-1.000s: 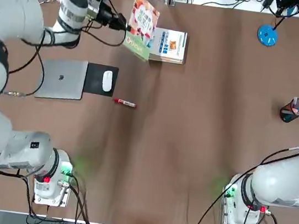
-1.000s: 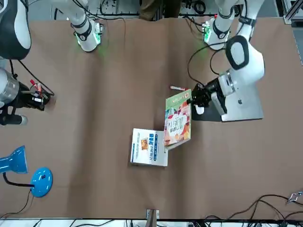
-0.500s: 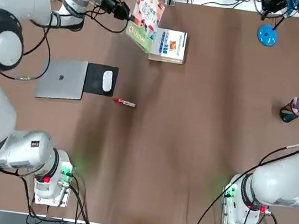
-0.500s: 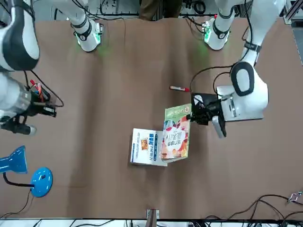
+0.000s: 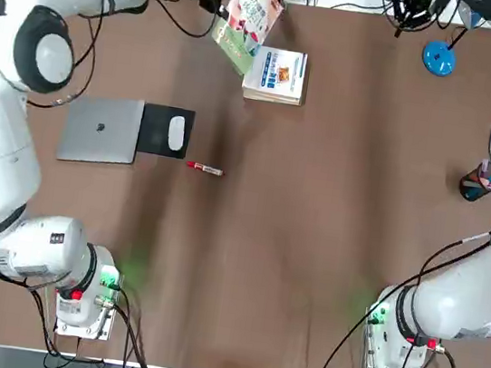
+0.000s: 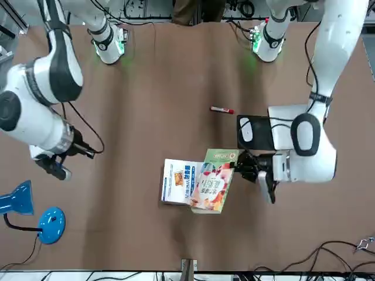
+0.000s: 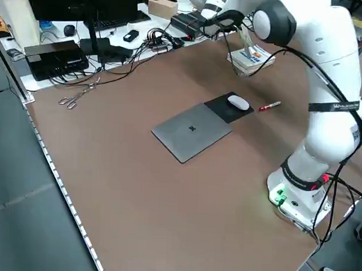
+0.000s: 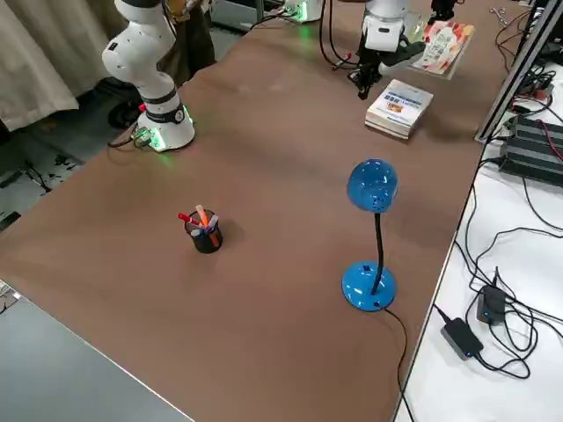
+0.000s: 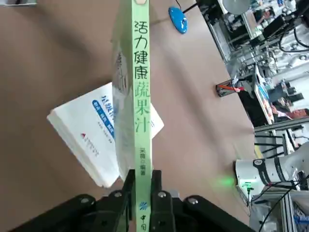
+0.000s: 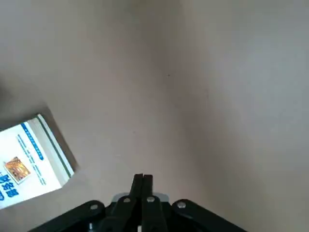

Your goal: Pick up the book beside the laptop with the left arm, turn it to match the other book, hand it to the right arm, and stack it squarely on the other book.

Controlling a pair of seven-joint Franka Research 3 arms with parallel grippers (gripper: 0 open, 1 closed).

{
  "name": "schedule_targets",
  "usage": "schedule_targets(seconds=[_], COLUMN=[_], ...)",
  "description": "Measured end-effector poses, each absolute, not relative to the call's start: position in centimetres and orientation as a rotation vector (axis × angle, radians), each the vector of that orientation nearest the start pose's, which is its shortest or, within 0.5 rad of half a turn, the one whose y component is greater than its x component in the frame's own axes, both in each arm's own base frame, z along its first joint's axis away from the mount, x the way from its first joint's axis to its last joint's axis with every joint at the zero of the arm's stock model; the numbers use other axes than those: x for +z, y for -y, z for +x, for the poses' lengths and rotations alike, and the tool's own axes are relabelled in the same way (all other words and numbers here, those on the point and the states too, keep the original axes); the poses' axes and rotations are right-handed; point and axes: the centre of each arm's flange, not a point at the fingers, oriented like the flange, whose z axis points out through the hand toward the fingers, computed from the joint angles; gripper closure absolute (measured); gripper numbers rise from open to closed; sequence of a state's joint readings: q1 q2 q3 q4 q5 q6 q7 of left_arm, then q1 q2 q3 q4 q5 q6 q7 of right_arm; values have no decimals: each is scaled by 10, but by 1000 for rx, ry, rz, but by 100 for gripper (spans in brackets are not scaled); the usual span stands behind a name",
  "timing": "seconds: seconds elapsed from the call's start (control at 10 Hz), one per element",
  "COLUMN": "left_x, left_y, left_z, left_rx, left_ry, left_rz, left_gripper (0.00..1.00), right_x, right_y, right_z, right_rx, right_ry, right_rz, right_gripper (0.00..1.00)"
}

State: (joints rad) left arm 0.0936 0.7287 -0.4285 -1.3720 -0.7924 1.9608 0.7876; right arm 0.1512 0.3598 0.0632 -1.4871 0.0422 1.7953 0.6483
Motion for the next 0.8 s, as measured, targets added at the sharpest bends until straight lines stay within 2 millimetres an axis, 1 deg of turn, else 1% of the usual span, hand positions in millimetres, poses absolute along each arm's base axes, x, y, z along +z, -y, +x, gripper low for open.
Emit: schedule_targets(seconds=[0.1, 0.3, 0.4, 0.7, 0.8], left_x=[328, 314, 309, 306, 301], left_y=[230, 255, 266, 292, 296], left_z=[703, 702, 700, 696, 697], left_rx=[176, 186, 173, 134, 133], left_ry=[748, 831, 874, 997, 1025], left_rz=[1995, 1954, 1946, 1949, 1949], left_gripper=[85, 85, 85, 85, 85], right_x=[454, 442, 438, 426, 422], right_y=[-153, -176, -181, -180, -181], right_z=[651, 653, 653, 658, 659], right_rx=[97, 69, 68, 58, 62], right_ry=[-681, -697, -702, -714, -712], right_rz=[-3022, -3008, -3006, -3000, -3001], right_gripper=[100, 100, 100, 98, 98])
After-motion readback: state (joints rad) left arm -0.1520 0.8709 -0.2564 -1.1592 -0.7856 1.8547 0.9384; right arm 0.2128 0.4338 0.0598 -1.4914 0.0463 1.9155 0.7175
